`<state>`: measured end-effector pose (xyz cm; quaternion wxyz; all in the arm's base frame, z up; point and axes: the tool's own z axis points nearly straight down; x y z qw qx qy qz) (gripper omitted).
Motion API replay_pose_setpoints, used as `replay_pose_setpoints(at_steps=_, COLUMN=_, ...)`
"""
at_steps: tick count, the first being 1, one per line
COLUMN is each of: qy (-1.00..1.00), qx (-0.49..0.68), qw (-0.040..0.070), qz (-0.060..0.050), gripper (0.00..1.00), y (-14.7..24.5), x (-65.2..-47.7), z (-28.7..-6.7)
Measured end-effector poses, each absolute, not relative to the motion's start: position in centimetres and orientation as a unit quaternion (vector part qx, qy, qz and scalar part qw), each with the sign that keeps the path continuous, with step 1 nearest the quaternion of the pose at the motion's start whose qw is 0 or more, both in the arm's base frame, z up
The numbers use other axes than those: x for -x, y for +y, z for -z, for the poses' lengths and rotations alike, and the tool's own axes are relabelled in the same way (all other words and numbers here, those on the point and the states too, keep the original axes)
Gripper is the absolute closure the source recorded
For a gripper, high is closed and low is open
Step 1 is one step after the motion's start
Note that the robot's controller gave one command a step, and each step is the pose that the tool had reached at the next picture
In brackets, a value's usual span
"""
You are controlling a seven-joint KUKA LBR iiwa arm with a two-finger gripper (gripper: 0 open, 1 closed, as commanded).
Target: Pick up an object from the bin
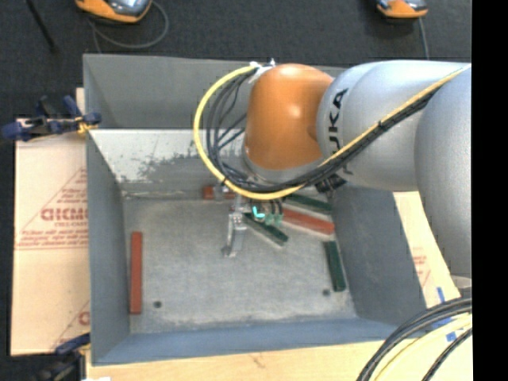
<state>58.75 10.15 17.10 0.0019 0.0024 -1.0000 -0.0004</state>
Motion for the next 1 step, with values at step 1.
replay_pose_setpoints(at_steps=1, qy=-0.992, qx=0.124, qw=-0.003, qz=-0.001, gripper=0.00, y=2.86, x=-63.35, z=-16.61)
